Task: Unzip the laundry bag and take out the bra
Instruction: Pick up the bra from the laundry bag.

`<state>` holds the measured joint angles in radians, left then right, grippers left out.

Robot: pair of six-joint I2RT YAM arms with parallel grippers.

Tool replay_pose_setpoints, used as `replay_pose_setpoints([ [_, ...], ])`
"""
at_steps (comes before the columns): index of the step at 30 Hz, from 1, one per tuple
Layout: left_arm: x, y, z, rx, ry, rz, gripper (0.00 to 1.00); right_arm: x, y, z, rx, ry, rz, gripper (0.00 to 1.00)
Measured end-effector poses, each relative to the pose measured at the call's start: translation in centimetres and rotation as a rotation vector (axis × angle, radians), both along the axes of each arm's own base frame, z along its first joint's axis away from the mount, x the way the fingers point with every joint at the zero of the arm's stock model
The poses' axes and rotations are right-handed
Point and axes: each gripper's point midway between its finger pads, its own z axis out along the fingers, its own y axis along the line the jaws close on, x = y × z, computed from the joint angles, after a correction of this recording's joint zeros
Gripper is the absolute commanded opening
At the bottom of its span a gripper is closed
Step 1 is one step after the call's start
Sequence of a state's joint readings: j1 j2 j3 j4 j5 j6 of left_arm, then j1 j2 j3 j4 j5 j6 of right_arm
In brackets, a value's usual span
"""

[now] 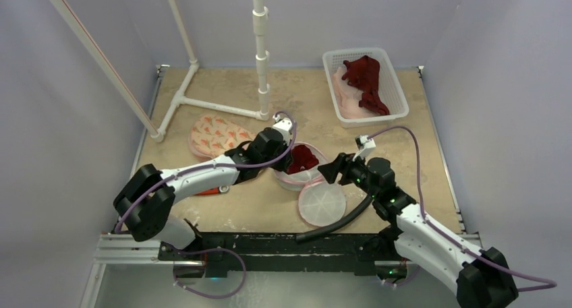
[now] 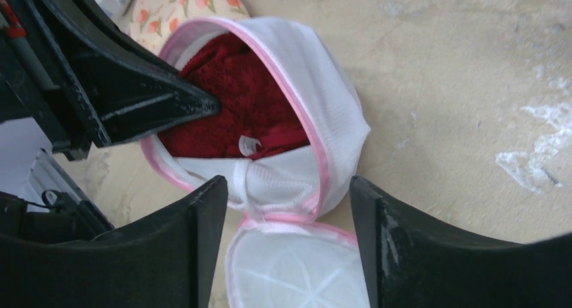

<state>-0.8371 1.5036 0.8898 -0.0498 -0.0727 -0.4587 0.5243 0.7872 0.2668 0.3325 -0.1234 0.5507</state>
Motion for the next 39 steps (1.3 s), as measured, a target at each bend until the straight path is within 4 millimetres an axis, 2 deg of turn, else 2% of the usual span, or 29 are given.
replay_pose_setpoints([
  [4, -1.0, -0.1, 1.0, -0.044, -0.018, -0.047, 0.0, 0.4, 0.2, 2.2, 0.031, -0.028, -0.006, 0.73],
  [9, -2.0, -0.2, 2.4, -0.089, -0.055, -0.108, 0.0, 1.9, 0.9, 5.5, 0.049, -0.075, -0.013, 0.7],
  [15, -3.5, -0.6, 4.4, -0.098, -0.139, -0.194, 0.0, 2.8, 1.0, 5.6, 0.031, -0.062, -0.035, 0.71],
  [21, -5.1, -0.4, 8.1, -0.172, -0.292, -0.256, 0.0, 2.7, 0.1, 7.1, 0.051, -0.107, -0.076, 0.73],
  [26, -5.0, 0.1, 10.8, -0.233, -0.405, -0.251, 0.0, 1.9, -1.2, 8.4, 0.093, -0.162, -0.121, 0.73],
  [27, -4.7, 0.1, 12.1, -0.251, -0.459, -0.249, 0.0, 1.5, -1.9, 8.8, 0.111, -0.181, -0.148, 0.73],
  [31, -4.1, 0.5, 12.3, -0.219, -0.496, -0.231, 0.0, 0.9, -2.4, 9.6, 0.122, -0.201, -0.159, 0.74],
  [33, -3.9, 0.9, 12.5, -0.19, -0.516, -0.22, 0.0, 0.5, -2.7, 10.5, 0.141, -0.231, -0.162, 0.74],
  [35, -3.4, 1.3, 13.2, -0.164, -0.542, -0.205, 0.0, 0.2, -3.0, 11.2, 0.151, -0.253, -0.162, 0.74],
  [39, -2.7, 2.2, 16.4, -0.147, -0.621, -0.165, 0.0, -0.5, -3.3, 12.0, 0.157, -0.287, -0.154, 0.76],
])
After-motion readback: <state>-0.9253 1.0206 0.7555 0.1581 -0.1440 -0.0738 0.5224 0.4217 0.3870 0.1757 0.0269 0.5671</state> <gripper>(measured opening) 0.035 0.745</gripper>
